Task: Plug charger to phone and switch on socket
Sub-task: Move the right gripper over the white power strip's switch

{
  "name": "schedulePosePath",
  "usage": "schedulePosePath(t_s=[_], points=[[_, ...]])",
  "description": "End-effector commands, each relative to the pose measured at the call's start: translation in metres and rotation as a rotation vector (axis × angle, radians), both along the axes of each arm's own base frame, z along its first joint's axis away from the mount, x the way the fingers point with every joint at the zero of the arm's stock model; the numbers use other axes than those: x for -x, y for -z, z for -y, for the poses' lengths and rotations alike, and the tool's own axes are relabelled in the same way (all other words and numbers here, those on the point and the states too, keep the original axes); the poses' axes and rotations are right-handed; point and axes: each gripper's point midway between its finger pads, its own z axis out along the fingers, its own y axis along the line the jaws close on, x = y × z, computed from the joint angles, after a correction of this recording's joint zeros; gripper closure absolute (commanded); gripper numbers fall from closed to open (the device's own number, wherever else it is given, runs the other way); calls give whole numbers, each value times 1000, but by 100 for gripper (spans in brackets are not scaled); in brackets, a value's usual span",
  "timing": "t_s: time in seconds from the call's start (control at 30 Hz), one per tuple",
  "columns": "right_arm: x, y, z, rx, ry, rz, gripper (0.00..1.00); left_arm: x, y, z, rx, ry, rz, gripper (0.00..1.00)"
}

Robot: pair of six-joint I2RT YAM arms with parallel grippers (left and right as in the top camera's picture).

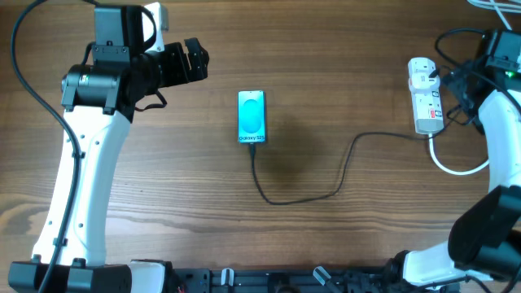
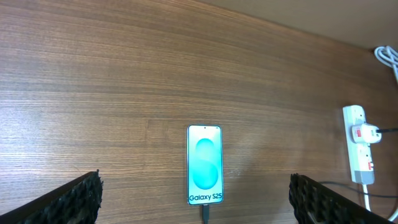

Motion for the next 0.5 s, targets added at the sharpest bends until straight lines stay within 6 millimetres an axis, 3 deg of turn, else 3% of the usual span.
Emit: schedulePosePath(t_s=[0.0,0.13,0.3,0.4,0.47], points=[[-5,14,17,39,-19,-56,0,0,5,-2,-5,-11,-12,0],[-23,20,3,-18,-159,-24,0,0,5,-2,-5,-11,-12,0],[-41,10,-31,-139,-341,67,0,0,5,-2,-5,-11,-12,0],[-45,-8,-50,-186,-446,131,0,0,5,-2,-5,-11,-12,0],[-47,-32,-67,-207,-541,204,0,0,5,-2,-5,-11,-12,0]])
